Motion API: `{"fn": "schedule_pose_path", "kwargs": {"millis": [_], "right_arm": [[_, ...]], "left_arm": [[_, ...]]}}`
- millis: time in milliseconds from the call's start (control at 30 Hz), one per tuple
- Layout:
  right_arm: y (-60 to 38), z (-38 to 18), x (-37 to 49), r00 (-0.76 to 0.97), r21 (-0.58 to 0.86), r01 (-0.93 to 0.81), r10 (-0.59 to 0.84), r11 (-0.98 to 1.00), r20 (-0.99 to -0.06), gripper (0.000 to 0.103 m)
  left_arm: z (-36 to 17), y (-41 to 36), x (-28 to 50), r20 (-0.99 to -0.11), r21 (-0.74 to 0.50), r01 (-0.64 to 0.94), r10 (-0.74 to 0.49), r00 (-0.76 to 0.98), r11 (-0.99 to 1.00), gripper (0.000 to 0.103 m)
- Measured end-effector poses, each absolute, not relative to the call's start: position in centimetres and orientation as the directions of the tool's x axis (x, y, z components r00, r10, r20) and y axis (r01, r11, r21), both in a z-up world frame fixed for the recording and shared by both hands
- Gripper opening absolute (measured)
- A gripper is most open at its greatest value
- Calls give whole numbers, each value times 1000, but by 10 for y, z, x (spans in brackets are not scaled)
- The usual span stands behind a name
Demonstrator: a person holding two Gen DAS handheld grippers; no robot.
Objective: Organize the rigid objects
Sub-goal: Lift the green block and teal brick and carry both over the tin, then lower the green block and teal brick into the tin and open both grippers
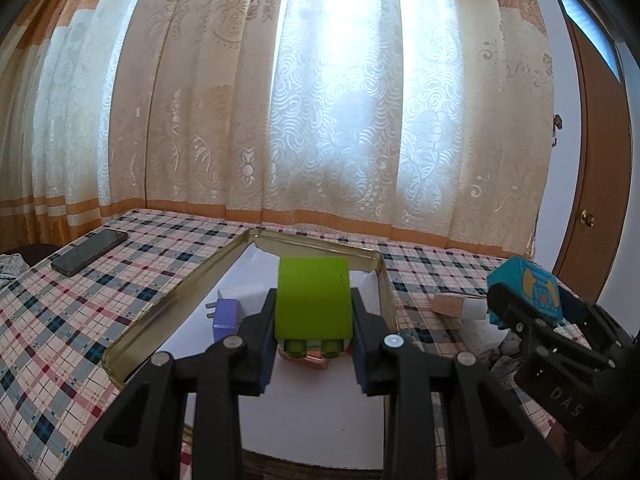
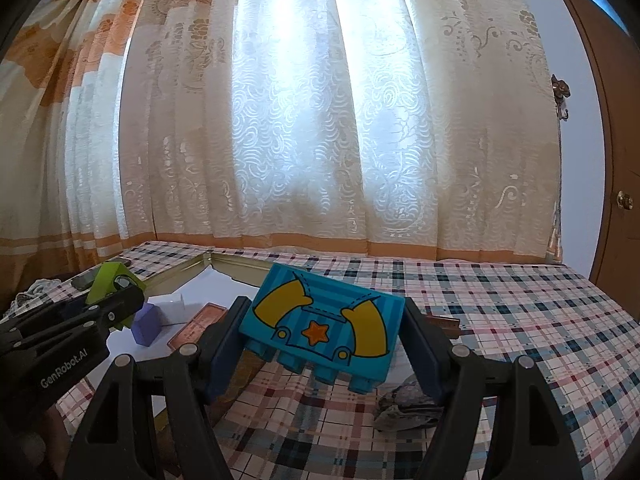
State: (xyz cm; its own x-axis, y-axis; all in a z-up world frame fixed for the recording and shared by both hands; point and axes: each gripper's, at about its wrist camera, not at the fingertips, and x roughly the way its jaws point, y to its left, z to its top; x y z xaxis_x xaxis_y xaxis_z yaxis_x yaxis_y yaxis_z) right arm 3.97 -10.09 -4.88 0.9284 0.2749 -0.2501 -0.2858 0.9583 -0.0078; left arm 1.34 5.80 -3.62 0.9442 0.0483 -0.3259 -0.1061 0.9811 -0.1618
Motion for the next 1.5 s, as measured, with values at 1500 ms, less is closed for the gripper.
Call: {"fn": "schedule_pose_path", "kwargs": {"millis": [1500], "right_arm": [[-59, -50, 34, 896, -21, -379, 362, 925, -256, 75]], "left_arm": [[-36, 93, 7, -328, -176, -161, 96, 940, 971, 31]]}}
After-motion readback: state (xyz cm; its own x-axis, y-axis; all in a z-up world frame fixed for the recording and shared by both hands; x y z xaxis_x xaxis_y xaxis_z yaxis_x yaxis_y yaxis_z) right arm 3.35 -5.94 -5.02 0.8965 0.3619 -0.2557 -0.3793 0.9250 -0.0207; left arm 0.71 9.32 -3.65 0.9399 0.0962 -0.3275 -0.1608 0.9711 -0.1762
